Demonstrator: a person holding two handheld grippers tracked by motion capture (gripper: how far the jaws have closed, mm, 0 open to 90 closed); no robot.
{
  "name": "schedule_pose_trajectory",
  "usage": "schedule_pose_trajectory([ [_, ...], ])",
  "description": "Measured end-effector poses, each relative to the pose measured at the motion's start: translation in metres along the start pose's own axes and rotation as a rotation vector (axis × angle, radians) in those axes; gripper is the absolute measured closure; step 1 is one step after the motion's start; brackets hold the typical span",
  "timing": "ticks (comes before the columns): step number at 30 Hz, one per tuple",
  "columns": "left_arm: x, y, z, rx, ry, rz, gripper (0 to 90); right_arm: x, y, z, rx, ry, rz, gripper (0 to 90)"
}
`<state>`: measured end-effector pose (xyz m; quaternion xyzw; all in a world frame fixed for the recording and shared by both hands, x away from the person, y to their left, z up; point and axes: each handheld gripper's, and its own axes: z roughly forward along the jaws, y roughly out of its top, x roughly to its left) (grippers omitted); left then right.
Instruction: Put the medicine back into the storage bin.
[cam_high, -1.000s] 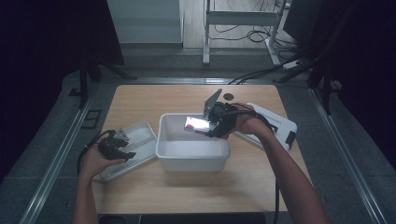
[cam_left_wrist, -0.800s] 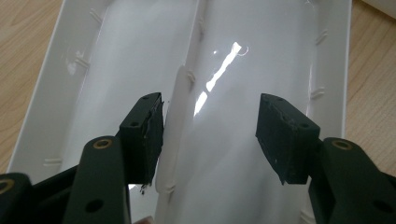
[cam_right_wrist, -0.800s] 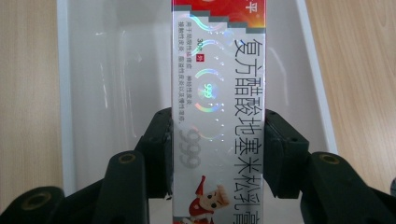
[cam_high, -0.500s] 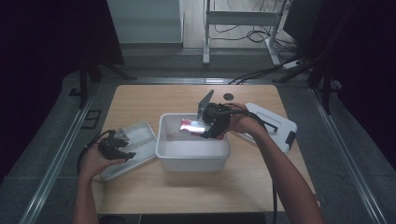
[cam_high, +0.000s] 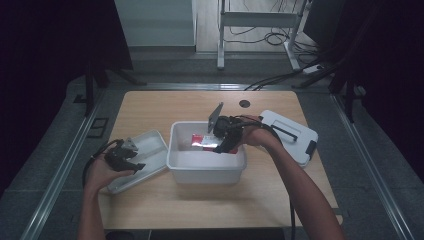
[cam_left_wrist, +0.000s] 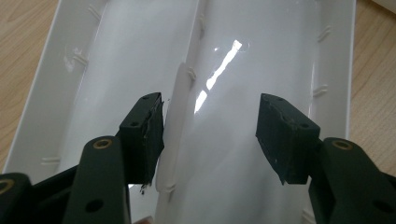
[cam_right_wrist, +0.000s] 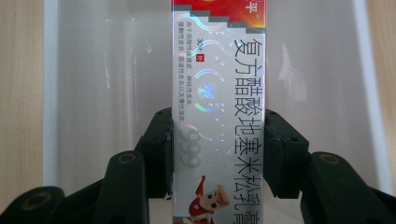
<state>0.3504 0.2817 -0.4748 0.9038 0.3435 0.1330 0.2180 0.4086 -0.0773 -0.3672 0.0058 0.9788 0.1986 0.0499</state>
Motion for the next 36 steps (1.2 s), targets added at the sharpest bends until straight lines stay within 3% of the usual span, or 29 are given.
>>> schedule_pose_trajectory([
  [19, -0.001, 0.001, 0.001, 0.008, 0.002, 0.004, 41.4, 0.013, -0.012, 0.022, 0.066, 0.05, 0.016, 50.5],
  [36, -0.001, 0.001, 0.002, 0.011, -0.001, 0.007, 41.3, 0.016, -0.016, 0.035, 0.102, 0.069, 0.028, 50.4],
])
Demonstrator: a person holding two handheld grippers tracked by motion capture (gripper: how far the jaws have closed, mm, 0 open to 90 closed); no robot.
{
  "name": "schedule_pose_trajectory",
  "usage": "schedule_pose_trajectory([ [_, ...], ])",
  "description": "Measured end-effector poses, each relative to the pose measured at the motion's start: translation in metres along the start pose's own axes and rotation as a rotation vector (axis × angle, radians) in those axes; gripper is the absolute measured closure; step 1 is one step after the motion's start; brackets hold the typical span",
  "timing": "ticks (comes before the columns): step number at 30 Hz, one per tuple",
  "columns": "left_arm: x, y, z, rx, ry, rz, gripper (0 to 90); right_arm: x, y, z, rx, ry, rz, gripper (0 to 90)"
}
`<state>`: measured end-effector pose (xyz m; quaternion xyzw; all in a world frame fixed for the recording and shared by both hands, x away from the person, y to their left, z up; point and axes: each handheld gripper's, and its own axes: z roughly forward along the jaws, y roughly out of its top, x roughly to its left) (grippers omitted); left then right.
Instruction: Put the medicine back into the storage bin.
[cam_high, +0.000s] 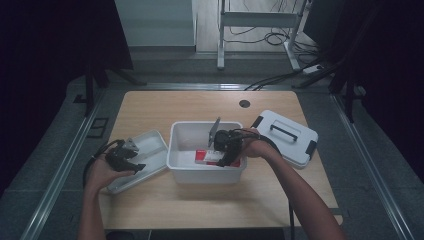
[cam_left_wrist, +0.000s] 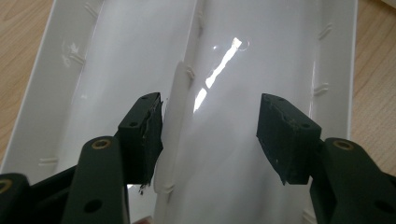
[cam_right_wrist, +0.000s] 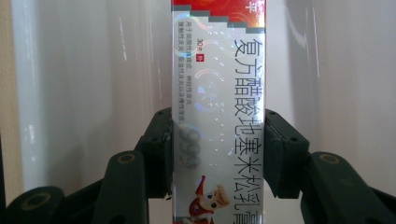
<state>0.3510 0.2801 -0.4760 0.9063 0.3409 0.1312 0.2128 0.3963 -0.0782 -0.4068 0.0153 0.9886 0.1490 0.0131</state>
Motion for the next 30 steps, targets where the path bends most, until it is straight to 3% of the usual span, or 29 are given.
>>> schedule_pose_trajectory([
  [30, 0.0, -0.001, 0.0, 0.0, -0.001, -0.005, 41.1, -0.001, 0.005, 0.012, 0.047, 0.007, 0.014, 50.3],
])
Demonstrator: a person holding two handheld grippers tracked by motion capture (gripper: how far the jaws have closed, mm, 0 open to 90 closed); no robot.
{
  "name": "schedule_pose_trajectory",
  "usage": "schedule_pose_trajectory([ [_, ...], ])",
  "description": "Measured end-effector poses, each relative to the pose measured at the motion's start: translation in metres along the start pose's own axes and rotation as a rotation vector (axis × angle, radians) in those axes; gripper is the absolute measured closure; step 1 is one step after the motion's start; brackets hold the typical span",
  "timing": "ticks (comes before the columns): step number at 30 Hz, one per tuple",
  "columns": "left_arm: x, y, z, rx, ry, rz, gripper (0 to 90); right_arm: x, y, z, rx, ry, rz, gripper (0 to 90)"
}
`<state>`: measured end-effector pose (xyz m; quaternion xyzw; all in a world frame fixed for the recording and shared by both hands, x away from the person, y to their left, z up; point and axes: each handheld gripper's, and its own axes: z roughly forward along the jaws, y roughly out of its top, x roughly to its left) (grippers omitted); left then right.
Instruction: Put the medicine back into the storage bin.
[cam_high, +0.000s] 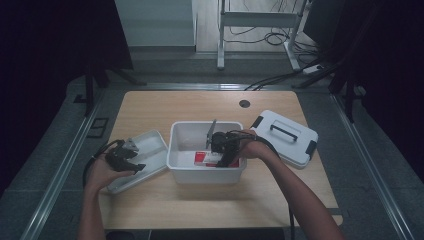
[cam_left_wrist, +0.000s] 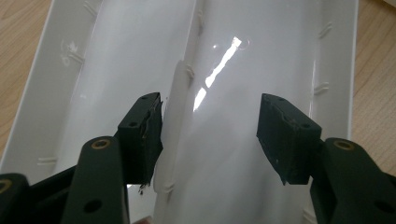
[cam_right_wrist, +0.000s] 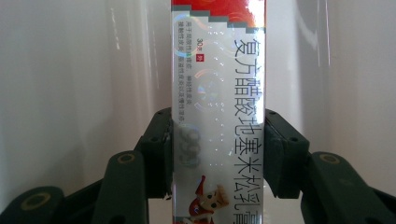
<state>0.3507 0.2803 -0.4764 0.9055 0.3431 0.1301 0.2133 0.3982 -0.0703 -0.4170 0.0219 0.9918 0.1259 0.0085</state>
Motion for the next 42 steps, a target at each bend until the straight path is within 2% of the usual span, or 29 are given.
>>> schedule_pose_trajectory([
  [7, 0.0, 0.0, 0.0, 0.0, -0.001, 0.0, 41.1, -0.001, 0.002, 0.004, 0.017, -0.002, 0.01, 50.2],
  [21, 0.0, 0.0, 0.0, 0.001, -0.003, -0.001, 41.1, -0.002, 0.0, 0.004, 0.012, 0.005, 0.022, 49.8],
  [27, 0.001, -0.001, 0.001, 0.001, -0.005, -0.002, 41.1, -0.003, -0.001, 0.003, -0.003, 0.028, 0.044, 45.8],
  [32, 0.001, -0.001, 0.001, 0.001, -0.005, -0.003, 41.1, -0.004, -0.001, 0.0, -0.005, 0.026, 0.065, 45.3],
  [37, 0.001, -0.001, 0.001, 0.0, -0.005, -0.004, 41.1, -0.006, -0.002, -0.006, -0.045, 0.008, 0.088, 43.9],
  [42, 0.001, -0.001, 0.001, -0.001, -0.003, 0.0, 41.1, -0.007, -0.004, -0.018, -0.122, -0.019, 0.128, 43.8],
])
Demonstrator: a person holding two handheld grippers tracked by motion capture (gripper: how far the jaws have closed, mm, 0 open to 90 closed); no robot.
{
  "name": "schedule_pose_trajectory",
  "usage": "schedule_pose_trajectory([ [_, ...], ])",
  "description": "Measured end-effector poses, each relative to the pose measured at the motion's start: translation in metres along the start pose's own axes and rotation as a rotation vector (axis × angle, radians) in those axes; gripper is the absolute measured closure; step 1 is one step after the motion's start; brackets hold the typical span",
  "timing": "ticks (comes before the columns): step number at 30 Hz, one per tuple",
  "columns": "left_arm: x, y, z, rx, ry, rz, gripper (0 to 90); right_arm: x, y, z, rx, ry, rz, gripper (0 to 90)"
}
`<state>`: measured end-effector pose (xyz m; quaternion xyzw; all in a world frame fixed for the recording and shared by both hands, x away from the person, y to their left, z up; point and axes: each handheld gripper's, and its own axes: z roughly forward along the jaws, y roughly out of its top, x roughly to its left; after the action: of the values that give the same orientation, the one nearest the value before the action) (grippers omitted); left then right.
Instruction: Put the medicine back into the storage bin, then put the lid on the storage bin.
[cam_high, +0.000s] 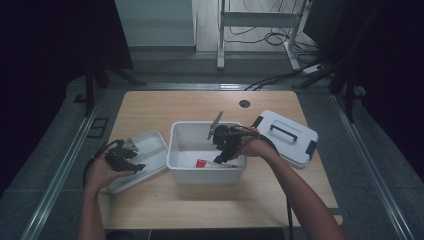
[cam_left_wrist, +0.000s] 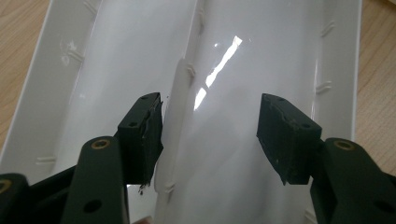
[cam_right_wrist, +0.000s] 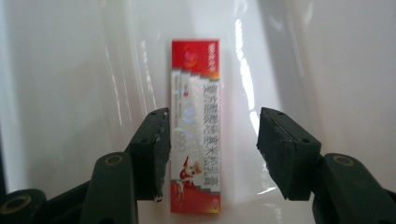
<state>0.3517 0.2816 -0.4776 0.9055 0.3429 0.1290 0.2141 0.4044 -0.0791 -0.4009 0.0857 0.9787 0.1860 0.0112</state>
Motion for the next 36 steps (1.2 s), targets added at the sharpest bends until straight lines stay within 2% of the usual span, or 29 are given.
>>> schedule_pose_trajectory([
  [8, -0.001, 0.001, 0.001, -0.004, 0.006, 0.007, 41.2, 0.001, -0.006, -0.027, -0.164, -0.069, 0.061, 41.5],
  [14, -0.003, 0.005, 0.001, 0.002, 0.012, 0.018, 41.3, 0.005, -0.02, -0.047, -0.278, -0.12, 0.103, 38.8],
  [20, -0.006, 0.011, -0.002, -0.015, 0.027, 0.026, 41.8, 0.01, -0.038, -0.062, -0.353, -0.155, 0.138, 36.6],
  [25, -0.008, 0.016, -0.008, -0.05, 0.014, 0.025, 41.1, 0.015, -0.056, -0.071, -0.401, -0.185, 0.157, 36.1],
  [31, -0.005, 0.026, -0.02, -0.038, -0.001, 0.052, 40.4, 0.023, -0.077, -0.082, -0.446, -0.2, 0.165, 36.5],
  [36, -0.004, 0.038, -0.028, -0.02, -0.003, 0.086, 40.5, 0.029, -0.088, -0.086, -0.451, -0.207, 0.171, 36.8],
])
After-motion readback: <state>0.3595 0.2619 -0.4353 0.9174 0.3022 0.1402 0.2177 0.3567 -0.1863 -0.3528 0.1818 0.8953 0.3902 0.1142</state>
